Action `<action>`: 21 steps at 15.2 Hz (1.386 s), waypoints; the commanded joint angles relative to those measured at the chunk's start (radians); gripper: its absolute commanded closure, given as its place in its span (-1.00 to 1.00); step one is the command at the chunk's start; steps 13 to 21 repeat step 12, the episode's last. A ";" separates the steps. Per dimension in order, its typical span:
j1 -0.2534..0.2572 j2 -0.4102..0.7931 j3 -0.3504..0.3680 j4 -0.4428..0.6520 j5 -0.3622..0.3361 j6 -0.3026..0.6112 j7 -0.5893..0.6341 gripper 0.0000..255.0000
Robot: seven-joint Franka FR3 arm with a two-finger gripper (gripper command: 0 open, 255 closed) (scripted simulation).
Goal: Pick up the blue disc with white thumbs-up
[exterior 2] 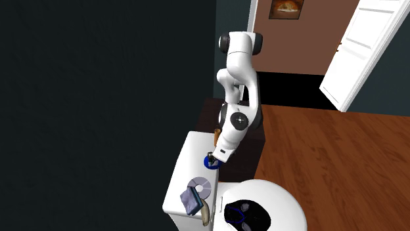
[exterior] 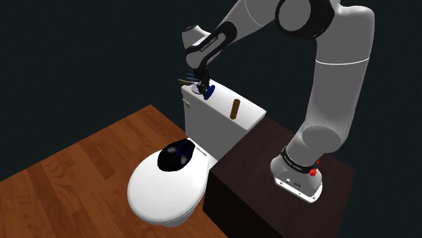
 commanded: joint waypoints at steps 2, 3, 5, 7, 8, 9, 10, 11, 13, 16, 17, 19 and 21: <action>0.001 -0.030 0.001 0.002 0.003 -0.032 -0.007 1.00; 0.001 -0.039 0.001 0.005 0.003 -0.043 -0.009 1.00; 0.001 -0.055 0.001 0.011 0.005 -0.065 -0.013 1.00; 0.001 -0.070 0.002 0.018 0.007 -0.087 -0.018 1.00; 0.002 -0.078 0.002 0.021 0.008 -0.098 -0.020 1.00; 0.002 -0.085 0.002 0.025 0.009 -0.109 -0.022 1.00; 0.002 -0.092 0.002 0.030 0.009 -0.121 -0.024 1.00; 0.002 -0.094 0.002 0.030 0.010 -0.122 -0.024 1.00; 0.002 -0.094 0.002 0.030 0.010 -0.122 -0.024 1.00; 0.002 -0.094 0.002 0.030 0.010 -0.122 -0.024 1.00; 0.002 -0.094 0.002 0.030 0.010 -0.122 -0.024 1.00; 0.002 -0.094 0.002 0.030 0.010 -0.122 -0.024 1.00; 0.002 -0.094 0.002 0.030 0.010 -0.122 -0.024 1.00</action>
